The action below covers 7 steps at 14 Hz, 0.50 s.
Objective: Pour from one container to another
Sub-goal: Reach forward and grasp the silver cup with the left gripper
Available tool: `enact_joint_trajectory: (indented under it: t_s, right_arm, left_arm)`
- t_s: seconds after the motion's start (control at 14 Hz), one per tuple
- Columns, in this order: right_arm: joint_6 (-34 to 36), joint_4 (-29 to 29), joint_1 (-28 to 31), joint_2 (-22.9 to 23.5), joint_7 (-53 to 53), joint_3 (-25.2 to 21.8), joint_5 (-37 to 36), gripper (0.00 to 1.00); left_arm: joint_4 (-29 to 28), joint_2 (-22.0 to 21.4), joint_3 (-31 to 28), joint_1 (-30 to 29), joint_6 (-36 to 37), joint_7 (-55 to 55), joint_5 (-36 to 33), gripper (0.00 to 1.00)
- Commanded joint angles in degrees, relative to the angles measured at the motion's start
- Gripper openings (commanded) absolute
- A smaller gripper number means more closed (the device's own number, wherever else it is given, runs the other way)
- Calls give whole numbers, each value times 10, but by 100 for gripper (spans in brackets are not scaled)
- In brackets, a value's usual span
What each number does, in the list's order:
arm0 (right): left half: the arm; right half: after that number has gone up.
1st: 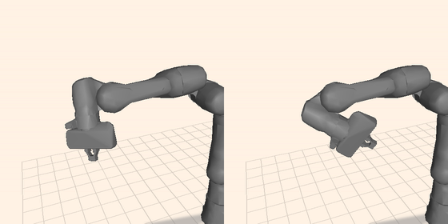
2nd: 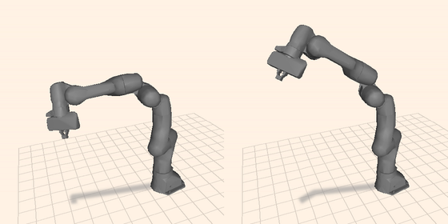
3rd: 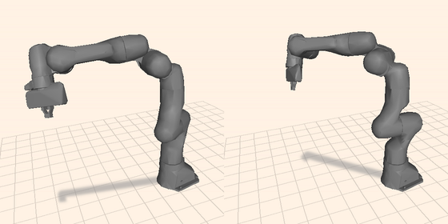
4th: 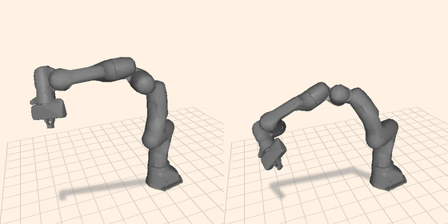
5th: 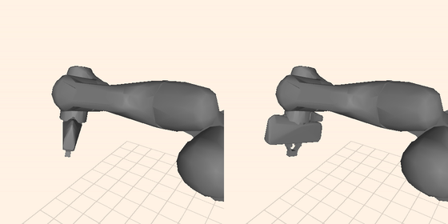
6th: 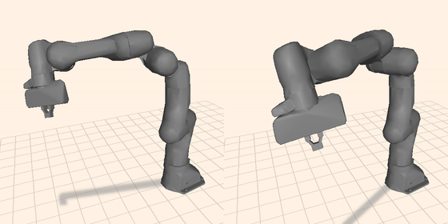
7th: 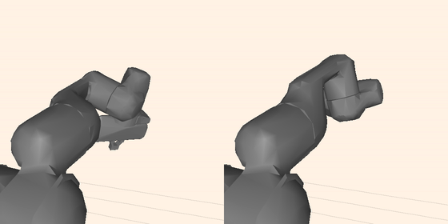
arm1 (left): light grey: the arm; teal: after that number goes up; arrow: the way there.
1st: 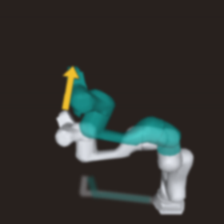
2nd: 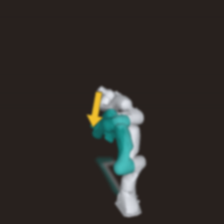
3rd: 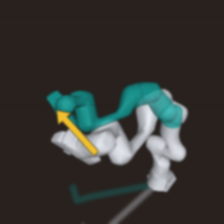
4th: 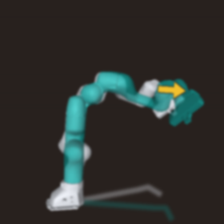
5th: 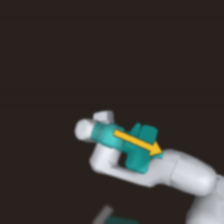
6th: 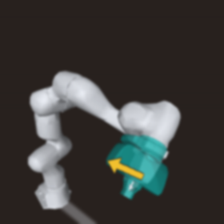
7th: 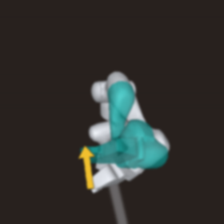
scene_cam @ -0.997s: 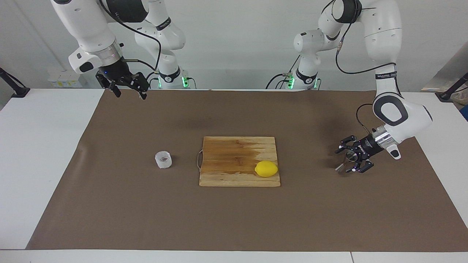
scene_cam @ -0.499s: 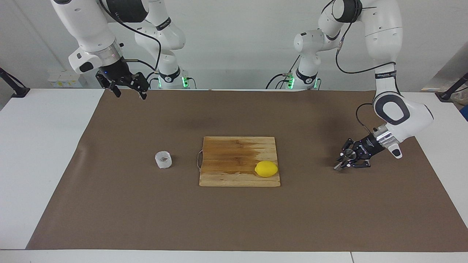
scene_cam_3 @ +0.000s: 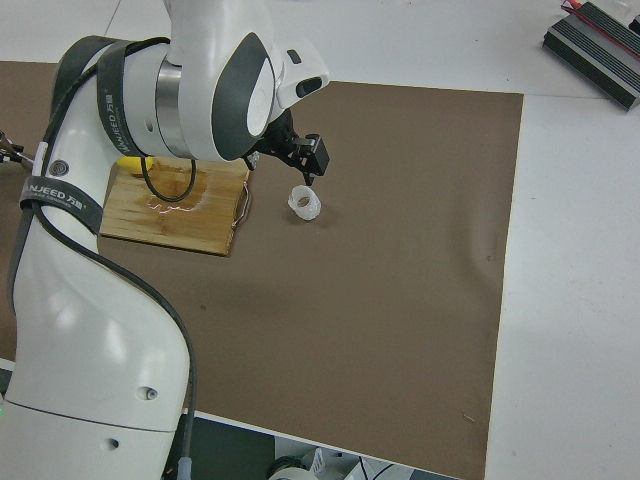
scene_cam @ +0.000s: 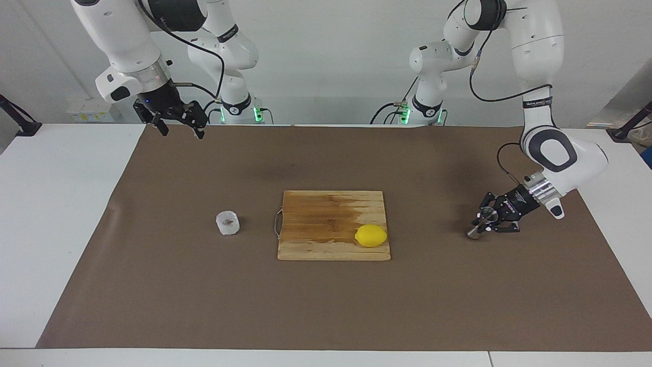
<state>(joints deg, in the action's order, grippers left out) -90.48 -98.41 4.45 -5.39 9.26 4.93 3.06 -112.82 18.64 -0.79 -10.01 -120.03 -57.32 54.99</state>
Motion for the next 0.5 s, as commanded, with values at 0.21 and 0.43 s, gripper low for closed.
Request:
enact_joint_trajectory:
  t_s: [0.21, 0.43]
  right_arm:
    - [8, 7, 6, 3, -6, 1, 11, 100]
    - [8, 7, 6, 3, -6, 1, 11, 100]
  left_arm:
    - [-27, -55, -3, 119, -63, -92, 29, 0]
    - [-21, -69, -3, 200, -124, -207, 29, 0]
